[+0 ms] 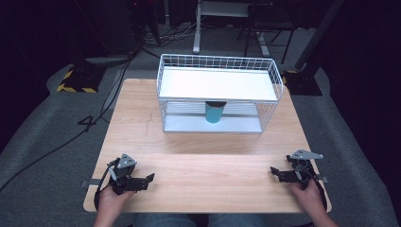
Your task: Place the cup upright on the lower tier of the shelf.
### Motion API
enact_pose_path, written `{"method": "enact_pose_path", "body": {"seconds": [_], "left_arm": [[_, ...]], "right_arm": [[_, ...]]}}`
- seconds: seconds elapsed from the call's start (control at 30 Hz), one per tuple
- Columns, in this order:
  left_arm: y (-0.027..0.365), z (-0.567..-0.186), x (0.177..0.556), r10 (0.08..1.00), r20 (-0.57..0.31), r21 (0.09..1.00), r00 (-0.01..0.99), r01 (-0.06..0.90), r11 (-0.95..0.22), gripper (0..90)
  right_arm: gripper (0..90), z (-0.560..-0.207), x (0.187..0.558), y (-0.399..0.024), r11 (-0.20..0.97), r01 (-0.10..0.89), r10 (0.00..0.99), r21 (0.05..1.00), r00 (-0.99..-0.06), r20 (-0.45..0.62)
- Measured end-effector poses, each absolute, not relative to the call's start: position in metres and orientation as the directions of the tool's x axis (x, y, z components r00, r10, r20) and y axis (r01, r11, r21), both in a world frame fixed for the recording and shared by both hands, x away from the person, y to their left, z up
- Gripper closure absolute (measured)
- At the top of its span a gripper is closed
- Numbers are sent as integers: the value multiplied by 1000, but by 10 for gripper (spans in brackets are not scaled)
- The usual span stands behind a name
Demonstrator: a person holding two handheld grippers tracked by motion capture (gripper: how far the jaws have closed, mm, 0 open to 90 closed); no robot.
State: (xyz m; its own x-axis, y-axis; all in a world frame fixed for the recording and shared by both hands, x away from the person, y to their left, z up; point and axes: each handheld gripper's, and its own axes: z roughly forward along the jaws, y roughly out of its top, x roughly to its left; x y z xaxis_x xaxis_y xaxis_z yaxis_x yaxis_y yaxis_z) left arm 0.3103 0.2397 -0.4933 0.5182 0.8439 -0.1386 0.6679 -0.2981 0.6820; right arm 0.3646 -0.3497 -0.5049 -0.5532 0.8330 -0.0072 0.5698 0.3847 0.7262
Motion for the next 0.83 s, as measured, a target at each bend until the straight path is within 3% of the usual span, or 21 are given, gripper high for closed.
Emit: {"method": "enact_pose_path", "body": {"seconds": [0.17,0.37,0.83], "left_arm": [[240,-500,310,851,-120,671,512,673,-310,103],[238,-504,308,856,-19,687,517,629,-364,140],[238,-505,308,840,-30,678,542,628,-381,88]], "right_arm": [[85,-505,365,-350,385,570,833,726,-553,-7],[85,-505,365,-350,385,570,833,726,-554,-7],[86,-505,365,-350,385,570,833,726,-553,-8]]}}
